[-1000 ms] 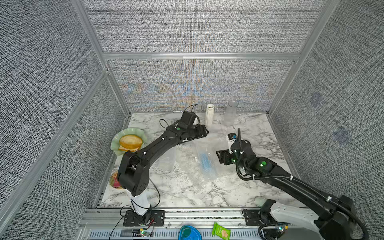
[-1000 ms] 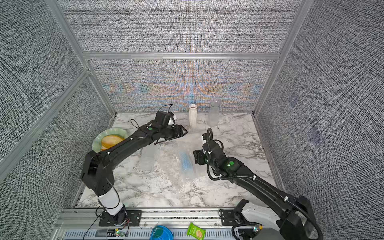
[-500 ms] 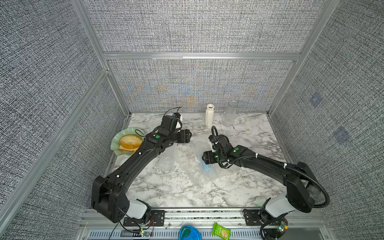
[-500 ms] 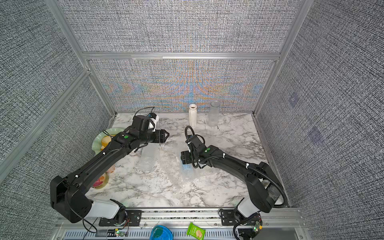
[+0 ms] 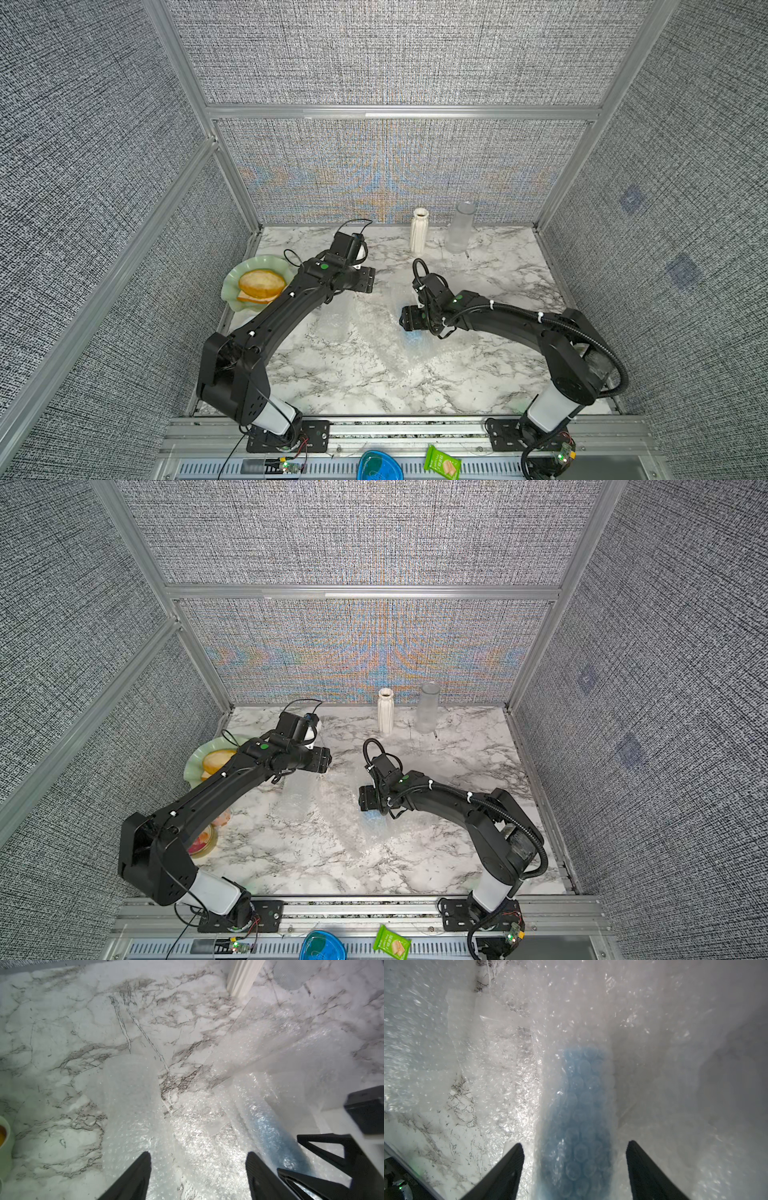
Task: Unwrap the vase from the bubble wrap
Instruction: Unwrap the bubble wrap.
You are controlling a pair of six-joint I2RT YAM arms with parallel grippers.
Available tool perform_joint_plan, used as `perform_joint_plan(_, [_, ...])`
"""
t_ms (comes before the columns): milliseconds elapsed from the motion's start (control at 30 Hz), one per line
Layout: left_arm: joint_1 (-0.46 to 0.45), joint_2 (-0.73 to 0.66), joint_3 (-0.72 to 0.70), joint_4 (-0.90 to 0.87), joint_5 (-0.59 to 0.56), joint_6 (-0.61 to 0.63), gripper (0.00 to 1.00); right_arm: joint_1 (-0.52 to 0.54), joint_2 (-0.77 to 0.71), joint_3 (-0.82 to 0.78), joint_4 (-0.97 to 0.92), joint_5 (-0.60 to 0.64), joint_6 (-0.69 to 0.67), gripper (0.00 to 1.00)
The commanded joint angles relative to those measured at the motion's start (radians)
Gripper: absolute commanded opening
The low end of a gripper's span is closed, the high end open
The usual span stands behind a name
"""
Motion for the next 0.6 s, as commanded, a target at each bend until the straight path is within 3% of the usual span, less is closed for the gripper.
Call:
perform_joint_plan(0, [0.001, 0.05, 0.059, -0.101, -0.041, -0.025, 0.74, 0.012, 0.006, 0.019, -0.003, 0.028, 0.022, 0.73])
perform_joint_plan(133, [0.001, 0.107, 0.115, -0.161, -0.073, -0.054, 0.72, 0.036, 0.013, 0.05, -0.028, 0.049, 0.018, 0.71])
perform_joint_plan(333, [0.017, 0.08, 0.118, -0.123, -0.027, -0.077, 0.72, 0.086, 0.02, 0.095, -0.067, 0.098, 0.009, 0.7])
perform_joint_plan(567, [0.14, -0.018, 0.055, -0.027, 0.093, -0.138, 0.71, 0.141, 0.086, 0.164, -0.097, 0.126, 0.008, 0.69])
